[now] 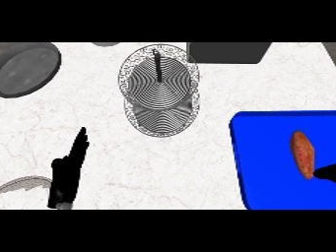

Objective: Pick the sweet potato from the tray and place it in the tiered basket

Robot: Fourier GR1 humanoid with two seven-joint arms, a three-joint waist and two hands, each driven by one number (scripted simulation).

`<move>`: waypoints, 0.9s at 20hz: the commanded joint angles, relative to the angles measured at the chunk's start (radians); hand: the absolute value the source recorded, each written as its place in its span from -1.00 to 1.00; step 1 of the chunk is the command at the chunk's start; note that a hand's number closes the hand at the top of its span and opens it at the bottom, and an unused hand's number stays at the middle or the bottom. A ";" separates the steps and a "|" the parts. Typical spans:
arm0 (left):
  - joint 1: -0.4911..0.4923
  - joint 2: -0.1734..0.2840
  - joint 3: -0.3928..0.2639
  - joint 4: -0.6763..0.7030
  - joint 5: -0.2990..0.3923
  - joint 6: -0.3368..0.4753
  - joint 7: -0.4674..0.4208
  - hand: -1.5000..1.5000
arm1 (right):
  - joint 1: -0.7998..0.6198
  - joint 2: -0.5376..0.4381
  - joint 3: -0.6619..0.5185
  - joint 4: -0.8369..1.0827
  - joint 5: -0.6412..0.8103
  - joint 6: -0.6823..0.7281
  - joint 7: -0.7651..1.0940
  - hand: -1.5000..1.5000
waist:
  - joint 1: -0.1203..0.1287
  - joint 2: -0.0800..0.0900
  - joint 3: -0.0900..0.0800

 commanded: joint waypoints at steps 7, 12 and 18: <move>-0.018 -0.020 0.040 0.057 -0.014 -0.022 -0.037 0.00 | -0.068 0.102 -0.037 0.113 0.026 0.179 0.024 -1.00 | -0.014 -0.002 0.000; 0.094 0.016 0.035 -0.099 -0.011 -0.053 0.011 0.00 | -0.151 0.200 -0.020 0.143 0.097 0.234 0.091 -1.00 | -0.007 -0.003 0.001; 0.005 -0.028 0.018 -0.063 -0.049 -0.014 0.056 0.00 | -0.173 0.224 0.002 0.238 0.078 0.332 0.123 -1.00 | -0.006 -0.002 0.001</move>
